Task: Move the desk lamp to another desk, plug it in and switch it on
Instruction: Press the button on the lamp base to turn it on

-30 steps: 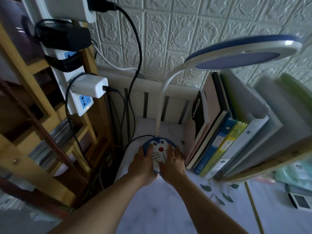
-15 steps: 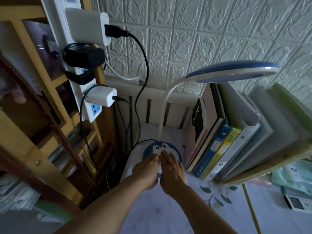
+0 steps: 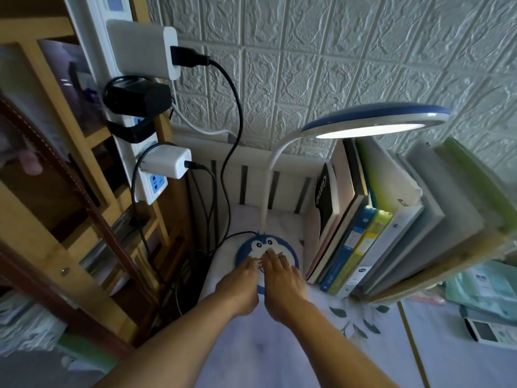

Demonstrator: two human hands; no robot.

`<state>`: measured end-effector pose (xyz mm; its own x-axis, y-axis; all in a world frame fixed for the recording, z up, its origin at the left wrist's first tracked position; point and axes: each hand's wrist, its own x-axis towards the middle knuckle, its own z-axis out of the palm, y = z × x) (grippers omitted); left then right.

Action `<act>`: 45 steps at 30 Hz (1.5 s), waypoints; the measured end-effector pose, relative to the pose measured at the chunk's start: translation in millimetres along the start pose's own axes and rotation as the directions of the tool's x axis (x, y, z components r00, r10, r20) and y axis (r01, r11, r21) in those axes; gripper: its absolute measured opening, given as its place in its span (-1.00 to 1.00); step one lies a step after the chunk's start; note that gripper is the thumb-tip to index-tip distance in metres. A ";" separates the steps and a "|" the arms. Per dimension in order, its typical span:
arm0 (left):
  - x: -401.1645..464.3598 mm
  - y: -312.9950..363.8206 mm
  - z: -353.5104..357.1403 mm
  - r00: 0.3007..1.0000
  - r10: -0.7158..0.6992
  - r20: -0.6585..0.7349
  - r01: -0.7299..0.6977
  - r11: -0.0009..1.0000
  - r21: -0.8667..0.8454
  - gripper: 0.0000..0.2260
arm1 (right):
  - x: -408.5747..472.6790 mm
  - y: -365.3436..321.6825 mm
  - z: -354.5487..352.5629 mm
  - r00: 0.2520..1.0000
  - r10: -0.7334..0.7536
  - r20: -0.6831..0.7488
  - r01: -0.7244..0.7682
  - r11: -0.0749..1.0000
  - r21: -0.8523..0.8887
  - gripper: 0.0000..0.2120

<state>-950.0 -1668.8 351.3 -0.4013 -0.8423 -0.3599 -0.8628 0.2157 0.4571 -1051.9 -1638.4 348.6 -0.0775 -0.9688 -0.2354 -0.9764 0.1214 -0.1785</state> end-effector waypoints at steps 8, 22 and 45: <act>-10.4 4.5 -8.1 0.999 -0.031 0.032 0.030 1.000 0.007 -0.31 | -17.4 0.2 -0.9 0.993 0.114 0.012 -0.115 0.990 0.081 -0.19; -13.9 14.9 -23.1 1.000 0.008 0.000 -0.008 1.000 0.015 -0.31 | -18.5 -4.5 -15.2 0.994 0.113 0.011 -0.113 0.989 0.092 -0.20; 9.7 -7.5 -4.4 0.998 0.020 0.066 -0.023 0.998 0.059 -0.41 | 7.5 -11.3 -1.5 0.997 0.054 0.049 -0.057 0.995 0.076 -0.22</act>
<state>-946.0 -1680.8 348.0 -0.4376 -0.8033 -0.4040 -0.8698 0.2642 0.4167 -1041.7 -1647.3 350.3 -0.1196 -0.9490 -0.2916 -0.9522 0.1927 -0.2369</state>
